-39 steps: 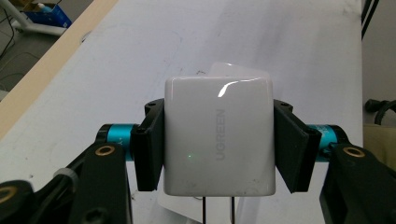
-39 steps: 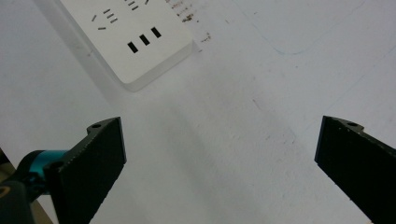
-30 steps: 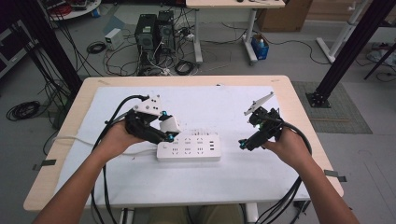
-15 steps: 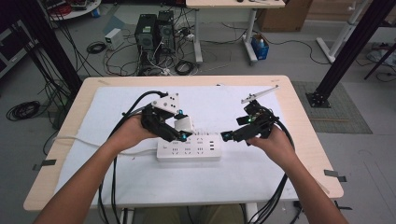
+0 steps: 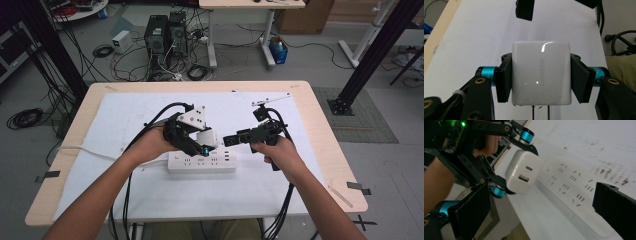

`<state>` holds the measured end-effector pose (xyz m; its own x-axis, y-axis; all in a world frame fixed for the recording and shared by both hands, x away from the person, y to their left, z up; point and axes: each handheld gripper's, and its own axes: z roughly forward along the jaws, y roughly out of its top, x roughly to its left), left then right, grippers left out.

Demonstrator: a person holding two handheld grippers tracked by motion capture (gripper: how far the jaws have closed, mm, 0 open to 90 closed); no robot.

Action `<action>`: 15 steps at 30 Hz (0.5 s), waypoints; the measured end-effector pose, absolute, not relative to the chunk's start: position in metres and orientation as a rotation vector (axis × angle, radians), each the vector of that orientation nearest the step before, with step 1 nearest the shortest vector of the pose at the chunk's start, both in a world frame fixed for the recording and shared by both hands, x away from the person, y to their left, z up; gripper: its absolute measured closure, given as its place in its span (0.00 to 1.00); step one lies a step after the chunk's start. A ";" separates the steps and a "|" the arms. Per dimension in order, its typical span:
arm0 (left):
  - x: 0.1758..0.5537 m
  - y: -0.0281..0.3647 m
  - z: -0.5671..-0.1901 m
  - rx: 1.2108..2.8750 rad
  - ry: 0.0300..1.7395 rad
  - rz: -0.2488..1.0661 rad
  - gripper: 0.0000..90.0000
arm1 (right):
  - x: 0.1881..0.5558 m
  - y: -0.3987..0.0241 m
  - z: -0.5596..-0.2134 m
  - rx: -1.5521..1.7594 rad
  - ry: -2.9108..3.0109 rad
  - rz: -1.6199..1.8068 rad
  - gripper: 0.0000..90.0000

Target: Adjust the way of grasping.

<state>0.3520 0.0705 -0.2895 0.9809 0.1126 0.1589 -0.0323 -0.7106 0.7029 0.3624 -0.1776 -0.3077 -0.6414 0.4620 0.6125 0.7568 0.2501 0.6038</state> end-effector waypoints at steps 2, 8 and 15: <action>0.352 0.068 -0.290 2.358 0.047 0.251 0.47 | 0.365 -0.175 -0.310 -1.134 -2.164 -1.350 0.01; 0.353 0.060 -0.292 2.346 0.042 0.255 0.47 | 0.370 -0.172 -0.314 -1.150 -2.074 -1.340 0.02; 0.352 0.051 -0.292 2.338 0.026 0.270 0.47 | 0.376 -0.170 -0.322 -1.184 -1.917 -1.334 0.05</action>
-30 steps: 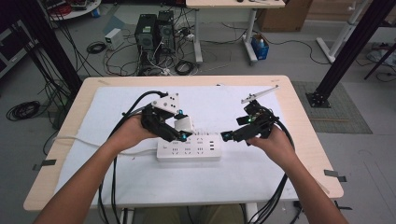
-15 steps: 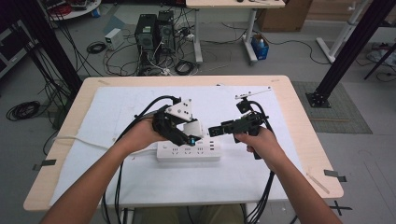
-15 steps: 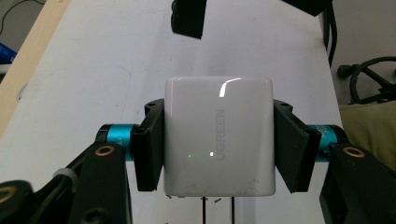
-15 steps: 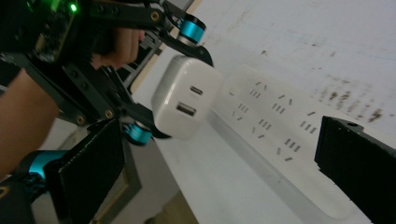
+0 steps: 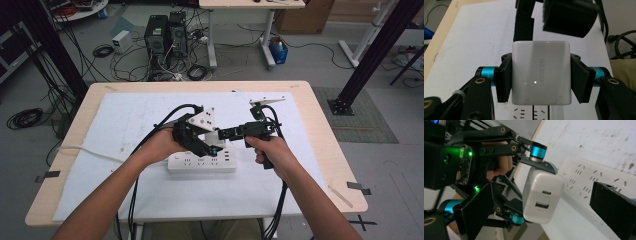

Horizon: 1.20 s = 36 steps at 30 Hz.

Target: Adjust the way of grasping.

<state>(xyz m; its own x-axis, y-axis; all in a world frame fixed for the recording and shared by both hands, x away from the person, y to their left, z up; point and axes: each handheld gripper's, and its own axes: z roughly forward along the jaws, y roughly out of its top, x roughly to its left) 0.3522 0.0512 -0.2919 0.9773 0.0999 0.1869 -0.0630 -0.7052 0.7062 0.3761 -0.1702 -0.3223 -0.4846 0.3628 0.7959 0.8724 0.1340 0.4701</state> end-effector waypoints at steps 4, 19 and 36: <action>0.352 0.050 -0.291 2.338 0.024 0.286 0.47 | 0.379 -0.168 -0.327 -1.209 -1.865 -1.308 0.05; 0.350 0.046 -0.293 2.360 0.011 0.305 0.47 | 0.381 -0.160 -0.338 -1.199 -1.785 -1.300 0.34; 0.352 0.044 -0.295 2.378 0.003 0.344 0.47 | 0.382 -0.158 -0.342 -1.246 -1.764 -1.248 0.64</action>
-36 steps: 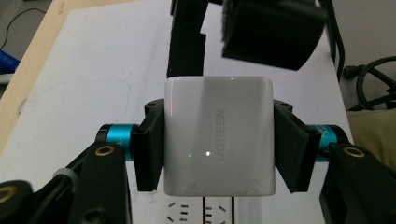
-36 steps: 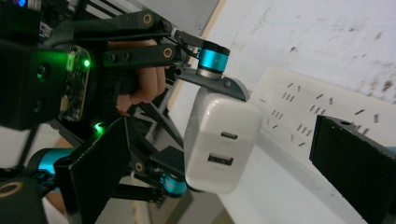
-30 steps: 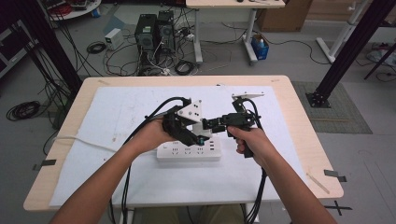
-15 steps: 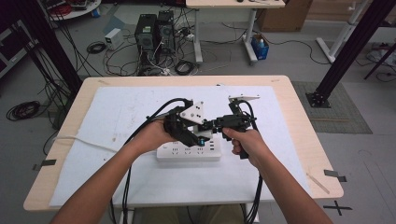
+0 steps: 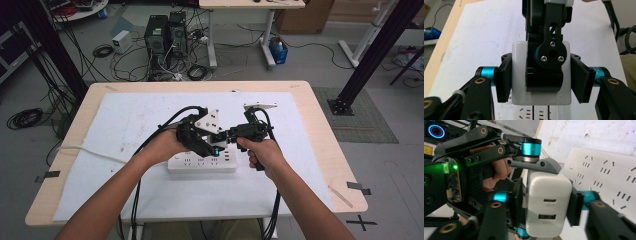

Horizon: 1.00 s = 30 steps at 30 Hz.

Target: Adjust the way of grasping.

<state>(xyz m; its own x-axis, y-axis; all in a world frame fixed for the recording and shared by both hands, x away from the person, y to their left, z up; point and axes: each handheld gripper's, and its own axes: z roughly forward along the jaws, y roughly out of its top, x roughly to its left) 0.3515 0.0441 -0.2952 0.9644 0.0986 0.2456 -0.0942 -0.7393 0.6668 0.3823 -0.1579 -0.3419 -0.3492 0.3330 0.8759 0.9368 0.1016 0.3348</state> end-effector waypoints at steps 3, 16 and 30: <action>0.351 0.044 -0.296 2.383 -0.004 0.372 0.47 | 0.383 -0.159 -0.345 -1.255 -1.716 -1.257 0.68; 0.362 0.080 -0.296 2.390 0.245 0.315 0.24 | 0.377 -0.176 -0.339 -1.309 -2.042 -1.361 0.69; 0.373 0.158 -0.300 2.605 0.623 0.207 0.24 | 0.379 -0.219 -0.310 -1.283 -2.502 -1.257 0.69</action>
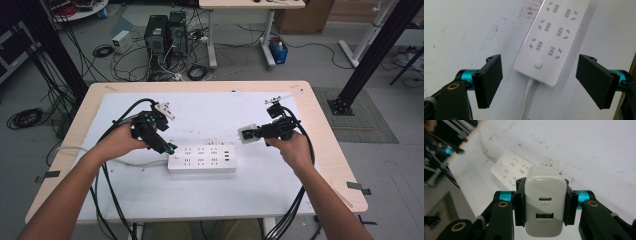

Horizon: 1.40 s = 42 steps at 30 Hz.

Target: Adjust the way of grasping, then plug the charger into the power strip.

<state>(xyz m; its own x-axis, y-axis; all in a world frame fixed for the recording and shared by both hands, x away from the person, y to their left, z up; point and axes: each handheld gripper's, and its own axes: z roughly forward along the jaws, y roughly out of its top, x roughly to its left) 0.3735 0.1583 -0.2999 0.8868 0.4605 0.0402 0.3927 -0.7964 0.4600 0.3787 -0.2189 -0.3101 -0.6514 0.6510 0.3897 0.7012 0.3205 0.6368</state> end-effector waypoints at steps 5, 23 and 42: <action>0.377 0.183 -0.297 2.635 0.699 0.229 0.24 | 0.372 -0.229 -0.296 -1.166 -2.761 -1.154 0.69; 0.361 0.208 -0.296 2.703 0.578 0.283 0.24 | 0.365 -0.232 -0.281 -1.053 -3.063 -0.761 0.69; 0.366 0.213 -0.293 2.663 0.617 0.271 0.24 | 0.366 -0.215 -0.278 -0.962 -3.086 -0.722 0.69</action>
<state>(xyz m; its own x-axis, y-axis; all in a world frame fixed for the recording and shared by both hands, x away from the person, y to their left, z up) 0.3657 0.2131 -0.2926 0.8842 0.4567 0.0976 0.3809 -0.8261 0.4153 0.3659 -0.2147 -0.2783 -0.8179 0.5744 -0.0321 0.5005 0.7381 0.4525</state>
